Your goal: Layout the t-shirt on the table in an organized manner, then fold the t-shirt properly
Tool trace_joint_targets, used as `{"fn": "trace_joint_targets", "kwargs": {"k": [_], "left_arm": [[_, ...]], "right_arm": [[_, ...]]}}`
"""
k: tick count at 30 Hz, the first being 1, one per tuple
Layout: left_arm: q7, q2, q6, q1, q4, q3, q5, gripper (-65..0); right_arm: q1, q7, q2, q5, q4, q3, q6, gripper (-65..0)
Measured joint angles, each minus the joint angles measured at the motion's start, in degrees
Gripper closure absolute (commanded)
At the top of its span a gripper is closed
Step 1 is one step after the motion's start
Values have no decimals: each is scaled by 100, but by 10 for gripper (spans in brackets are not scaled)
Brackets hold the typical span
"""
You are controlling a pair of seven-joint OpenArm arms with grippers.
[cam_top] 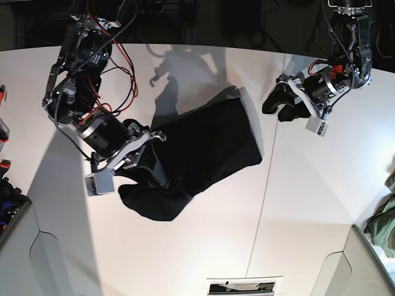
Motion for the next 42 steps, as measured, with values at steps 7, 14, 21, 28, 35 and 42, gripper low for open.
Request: {"fn": "trace_joint_targets", "kwargs": {"k": [7, 14, 21, 28, 35, 42], "left_arm": [[4, 179, -2, 2, 0, 4, -98, -401], [273, 181, -2, 2, -2, 4, -640, -401], [437, 212, -2, 2, -2, 4, -807, -401], [592, 212, -2, 2, 9, 0, -804, -395], [951, 50, 37, 31, 1078, -15, -765, -94], [798, -286, -2, 15, 2103, 61, -778, -92]], "right_arm": [[11, 505, 24, -975, -459, -1093, 0, 0], [13, 1121, 28, -1119, -1292, -2142, -2, -451], [199, 1102, 28, -1119, -1401, -3388, 2, -449], [527, 1080, 31, -2026, -1351, -3438, -101, -287], [673, 1056, 31, -2662, -1331, -2507, -824, 0], [664, 1040, 31, -2660, -1309, -1403, -846, 0]]}}
